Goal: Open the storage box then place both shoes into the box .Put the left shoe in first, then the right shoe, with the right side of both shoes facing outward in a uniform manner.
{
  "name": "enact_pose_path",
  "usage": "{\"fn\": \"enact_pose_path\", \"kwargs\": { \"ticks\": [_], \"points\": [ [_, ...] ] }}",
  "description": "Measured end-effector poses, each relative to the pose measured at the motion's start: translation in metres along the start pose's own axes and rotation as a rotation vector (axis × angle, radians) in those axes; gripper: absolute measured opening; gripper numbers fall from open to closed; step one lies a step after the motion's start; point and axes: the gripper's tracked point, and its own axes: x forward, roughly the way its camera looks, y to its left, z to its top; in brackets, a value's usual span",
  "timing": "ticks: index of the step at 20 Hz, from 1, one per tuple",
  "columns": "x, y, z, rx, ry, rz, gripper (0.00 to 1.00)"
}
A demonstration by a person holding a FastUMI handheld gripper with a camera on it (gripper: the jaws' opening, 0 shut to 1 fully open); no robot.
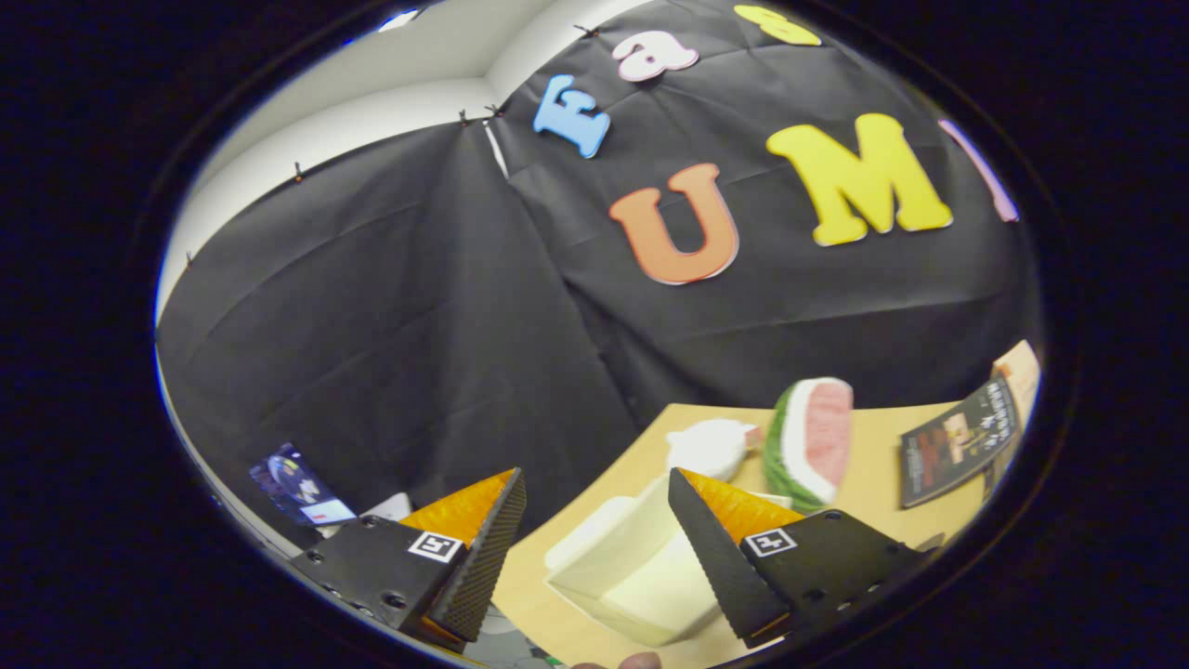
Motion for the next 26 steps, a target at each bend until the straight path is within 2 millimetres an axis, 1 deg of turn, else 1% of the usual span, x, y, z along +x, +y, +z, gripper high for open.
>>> {"fn": "enact_pose_path", "kwargs": {
  "ticks": [3, 4, 7, 8, 10, 11, 12, 16, 18, 21, 24, 26],
  "points": [
    [-0.059, -0.066, -0.014, 0.016, -0.052, -0.179, 0.94],
    [-0.072, -0.084, -0.021, 0.027, -0.055, -0.231, 0.94],
    [-0.120, -0.148, -0.057, 0.043, -0.036, -0.390, 0.95],
    [-0.142, -0.169, -0.069, 0.049, -0.031, -0.437, 0.95],
    [-0.164, -0.192, -0.094, 0.066, -0.019, -0.516, 0.95],
    [-0.172, -0.205, -0.106, 0.073, -0.010, -0.546, 0.95],
    [-0.178, -0.213, -0.116, 0.084, 0.002, -0.568, 0.95],
    [-0.187, -0.243, -0.162, 0.136, 0.049, -0.643, 0.95],
    [-0.187, -0.256, -0.185, 0.136, 0.080, -0.679, 0.95],
    [-0.174, -0.276, -0.207, 0.112, 0.124, -0.708, 0.95],
    [-0.158, -0.294, -0.223, 0.093, 0.157, -0.723, 0.94],
    [-0.151, -0.302, -0.239, 0.119, 0.184, -0.726, 0.89]
  ]
}}
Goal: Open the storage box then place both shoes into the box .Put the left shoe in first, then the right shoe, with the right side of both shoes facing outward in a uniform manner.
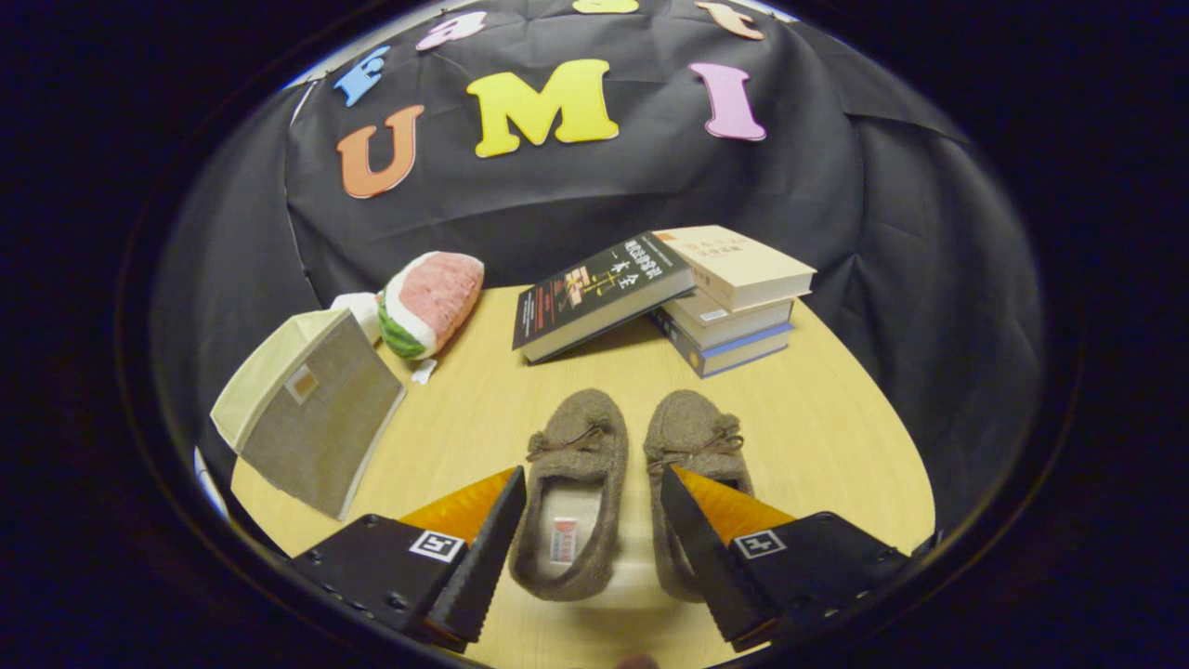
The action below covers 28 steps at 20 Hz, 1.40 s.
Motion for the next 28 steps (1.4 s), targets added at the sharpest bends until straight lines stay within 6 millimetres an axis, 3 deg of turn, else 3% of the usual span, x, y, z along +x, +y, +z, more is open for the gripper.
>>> {"fn": "enact_pose_path", "kwargs": {
  "ticks": [4, 10, 14, 15, 16, 17, 20, 21, 25, 28],
  "points": [
    [0.023, -0.003, -0.014, -0.014, 0.044, -0.002, 0.76],
    [0.050, -0.005, -0.024, -0.045, 0.097, -0.004, 0.66],
    [0.063, -0.007, -0.026, -0.030, 0.121, 0.004, 0.45],
    [0.071, -0.015, -0.026, -0.035, 0.114, -0.033, 0.40],
    [0.068, -0.019, -0.023, -0.027, 0.112, -0.050, 0.34],
    [0.069, -0.020, -0.024, -0.010, 0.119, -0.057, 0.15],
    [0.067, -0.022, -0.021, 0.016, 0.124, -0.063, 0.07],
    [0.068, -0.021, -0.023, 0.028, 0.135, -0.063, 0.00],
    [0.054, -0.013, -0.007, 0.135, 0.149, -0.052, 0.00],
    [0.038, 0.006, 0.015, 0.169, 0.131, -0.037, 0.00]
  ]
}}
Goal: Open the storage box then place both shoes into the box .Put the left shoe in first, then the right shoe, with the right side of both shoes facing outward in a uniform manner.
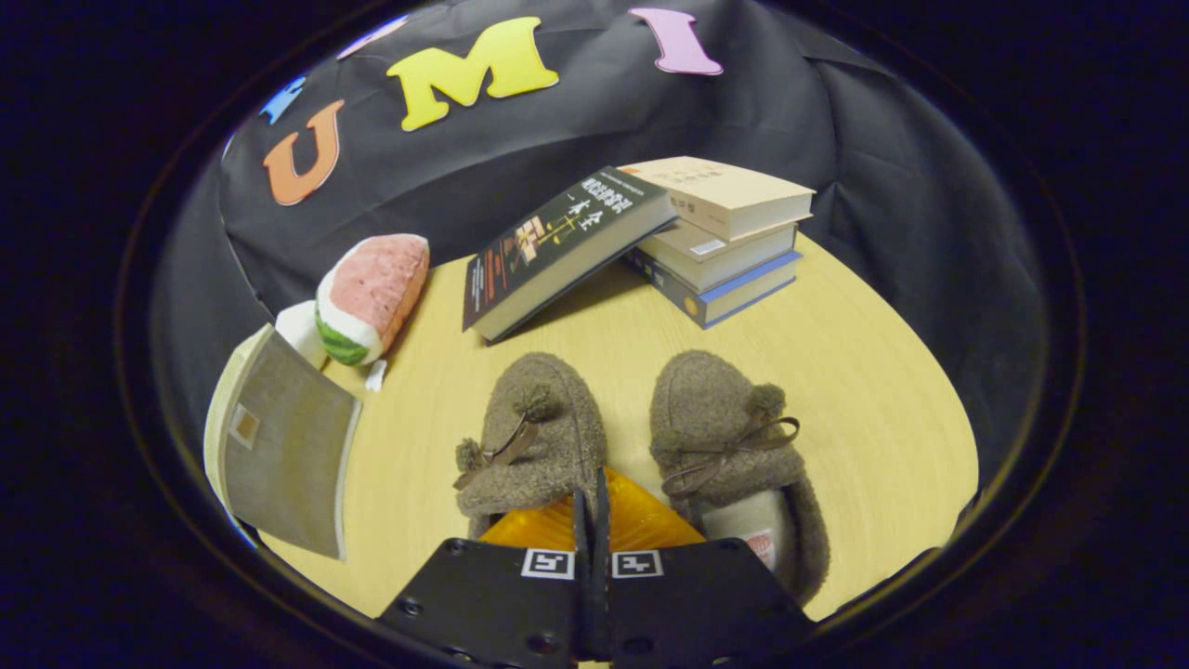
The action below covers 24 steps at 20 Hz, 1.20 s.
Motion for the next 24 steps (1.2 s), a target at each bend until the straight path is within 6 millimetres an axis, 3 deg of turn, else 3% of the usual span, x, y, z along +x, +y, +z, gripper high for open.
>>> {"fn": "enact_pose_path", "kwargs": {
  "ticks": [4, 9, 12, 15, 18, 24],
  "points": [
    [-0.033, 0.051, 0.026, 0.023, -0.033, 0.036, 0.00],
    [-0.081, 0.159, 0.064, -0.001, -0.113, 0.129, 0.00],
    [-0.093, 0.222, 0.071, 0.036, -0.105, 0.179, 0.00],
    [-0.090, 0.284, 0.068, 0.076, -0.083, 0.206, 0.00],
    [-0.082, 0.332, 0.055, 0.104, -0.058, 0.203, 0.00],
    [-0.045, 0.392, 0.010, 0.130, 0.000, 0.165, 0.00]
  ]
}}
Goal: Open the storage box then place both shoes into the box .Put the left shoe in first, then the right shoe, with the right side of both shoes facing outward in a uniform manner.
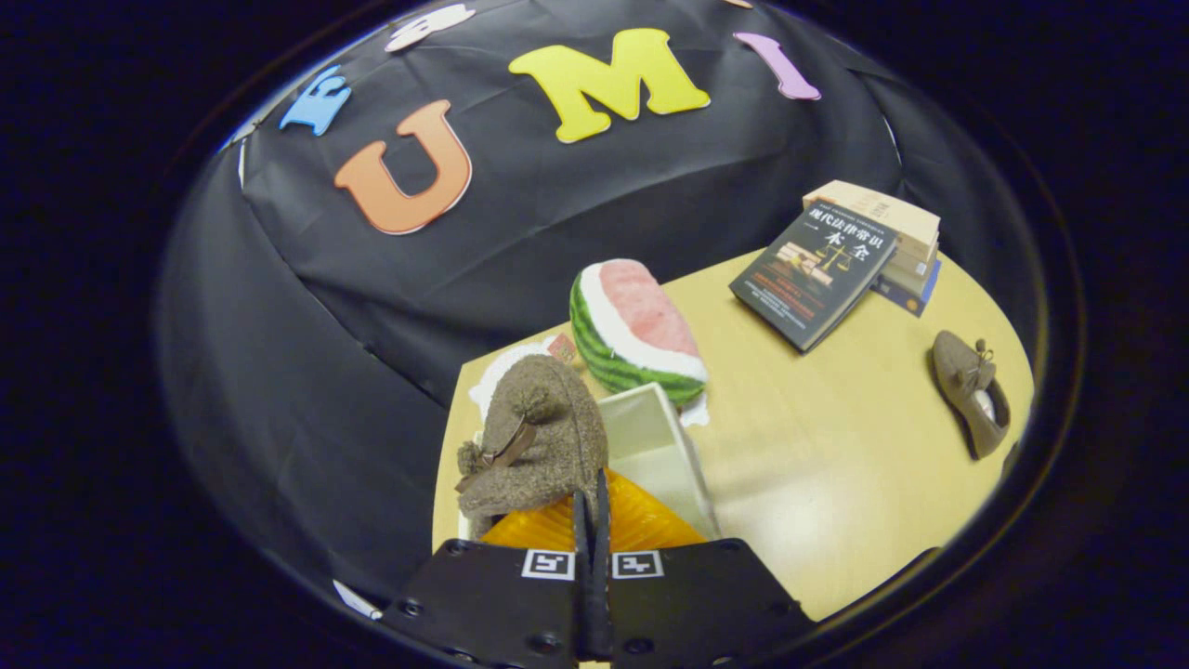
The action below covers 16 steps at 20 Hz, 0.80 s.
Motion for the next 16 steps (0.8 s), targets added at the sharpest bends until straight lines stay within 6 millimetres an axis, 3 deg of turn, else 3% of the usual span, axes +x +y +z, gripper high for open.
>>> {"fn": "enact_pose_path", "kwargs": {
  "ticks": [3, 8, 16],
  "points": [
    [0.021, 0.010, -0.025, 0.021, 0.033, -0.009, 0.00],
    [0.037, 0.029, -0.046, -0.035, 0.023, 0.007, 0.00],
    [0.042, 0.020, -0.064, -0.084, 0.037, -0.006, 0.00]
  ]
}}
